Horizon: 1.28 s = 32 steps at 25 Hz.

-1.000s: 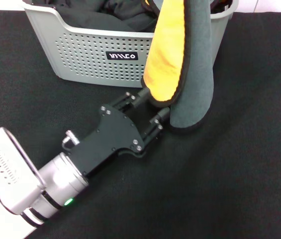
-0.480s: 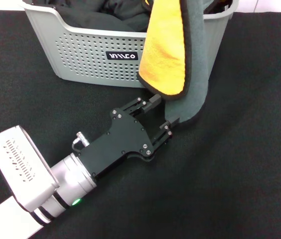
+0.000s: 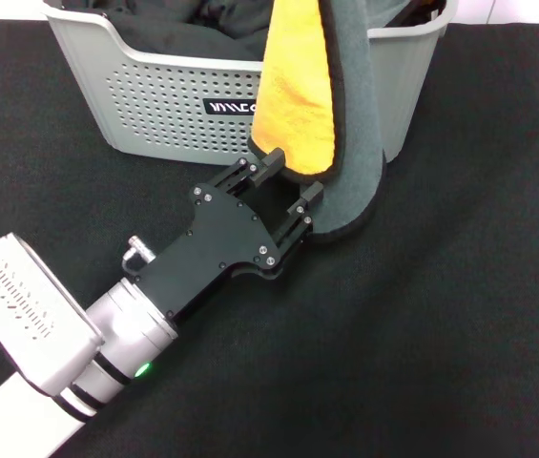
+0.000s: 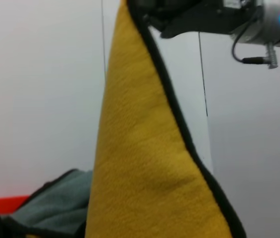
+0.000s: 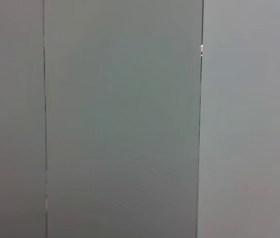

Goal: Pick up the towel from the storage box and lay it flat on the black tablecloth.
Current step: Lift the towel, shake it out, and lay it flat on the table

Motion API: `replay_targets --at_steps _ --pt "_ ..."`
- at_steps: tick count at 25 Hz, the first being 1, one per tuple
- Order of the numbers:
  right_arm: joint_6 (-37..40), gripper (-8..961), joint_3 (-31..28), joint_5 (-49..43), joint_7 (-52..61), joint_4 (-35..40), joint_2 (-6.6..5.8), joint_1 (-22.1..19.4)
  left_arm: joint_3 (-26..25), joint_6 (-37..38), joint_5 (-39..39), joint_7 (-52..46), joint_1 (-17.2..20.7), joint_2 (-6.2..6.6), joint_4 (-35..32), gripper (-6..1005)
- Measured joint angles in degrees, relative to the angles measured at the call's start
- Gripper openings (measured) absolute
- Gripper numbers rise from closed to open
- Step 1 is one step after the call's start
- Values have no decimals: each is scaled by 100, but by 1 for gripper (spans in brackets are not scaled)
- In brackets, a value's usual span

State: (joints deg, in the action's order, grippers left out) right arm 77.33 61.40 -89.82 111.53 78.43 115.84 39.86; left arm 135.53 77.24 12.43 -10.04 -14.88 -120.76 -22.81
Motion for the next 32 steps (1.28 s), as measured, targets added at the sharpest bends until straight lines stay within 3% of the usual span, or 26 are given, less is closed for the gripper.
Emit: replay_targets --at_steps 18,32 --pt "-255 13 97 8 -2 -133 9 57 18 480 757 599 182 0 -135 406" --pt "-480 13 178 139 -116 -264 8 128 165 436 747 625 61 0 -43 384"
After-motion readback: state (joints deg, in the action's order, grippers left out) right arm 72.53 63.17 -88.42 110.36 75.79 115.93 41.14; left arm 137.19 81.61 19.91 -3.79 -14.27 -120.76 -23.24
